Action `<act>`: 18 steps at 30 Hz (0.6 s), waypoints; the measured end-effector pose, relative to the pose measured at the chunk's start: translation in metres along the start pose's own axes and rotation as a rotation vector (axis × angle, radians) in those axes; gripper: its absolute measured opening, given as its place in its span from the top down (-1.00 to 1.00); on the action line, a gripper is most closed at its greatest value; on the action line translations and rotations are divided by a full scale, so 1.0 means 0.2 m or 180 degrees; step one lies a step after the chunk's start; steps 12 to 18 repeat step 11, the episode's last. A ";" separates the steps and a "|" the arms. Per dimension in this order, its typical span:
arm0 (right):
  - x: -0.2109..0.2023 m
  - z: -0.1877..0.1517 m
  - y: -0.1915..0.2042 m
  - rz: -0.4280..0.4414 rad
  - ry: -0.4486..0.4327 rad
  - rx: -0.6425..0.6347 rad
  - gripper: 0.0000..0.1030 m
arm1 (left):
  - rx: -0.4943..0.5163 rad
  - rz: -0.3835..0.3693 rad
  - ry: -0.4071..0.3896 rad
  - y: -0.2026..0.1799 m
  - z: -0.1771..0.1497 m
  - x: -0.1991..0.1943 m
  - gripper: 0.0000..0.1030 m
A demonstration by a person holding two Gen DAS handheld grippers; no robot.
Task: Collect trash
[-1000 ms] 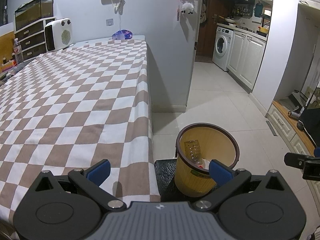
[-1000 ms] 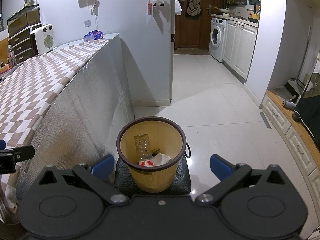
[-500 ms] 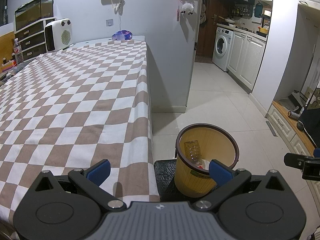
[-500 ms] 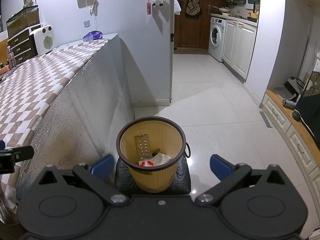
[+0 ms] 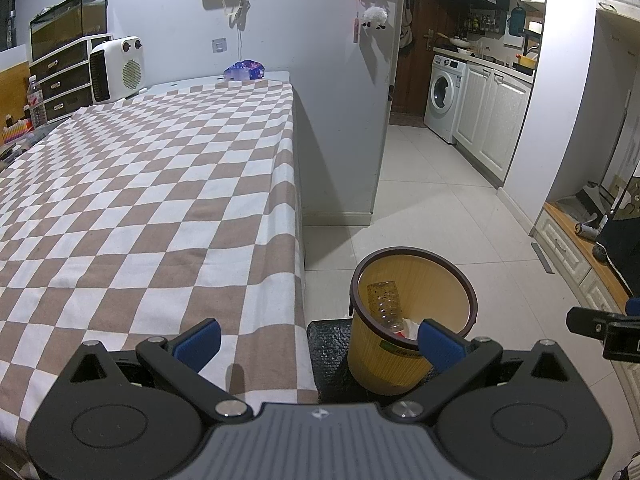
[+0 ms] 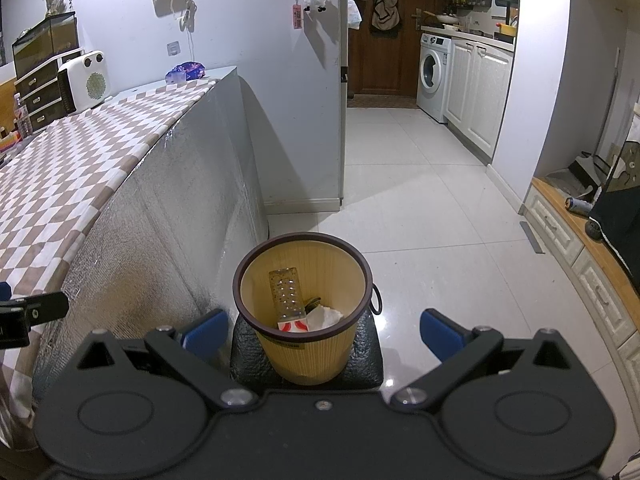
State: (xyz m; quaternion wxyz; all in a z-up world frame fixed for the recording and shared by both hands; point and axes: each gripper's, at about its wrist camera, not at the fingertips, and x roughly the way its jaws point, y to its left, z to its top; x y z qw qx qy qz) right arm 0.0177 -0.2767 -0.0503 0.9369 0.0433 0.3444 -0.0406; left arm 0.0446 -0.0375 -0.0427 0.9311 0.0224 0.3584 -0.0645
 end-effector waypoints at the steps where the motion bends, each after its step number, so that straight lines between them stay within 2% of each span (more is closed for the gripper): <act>1: 0.00 0.00 0.00 0.0001 -0.0001 0.0002 -1.00 | -0.0001 0.0001 0.0001 0.00 0.00 0.00 -1.00; 18: 0.00 0.00 0.00 0.0003 0.0001 0.0006 -1.00 | 0.0000 0.0004 -0.0004 0.00 0.00 0.00 -1.00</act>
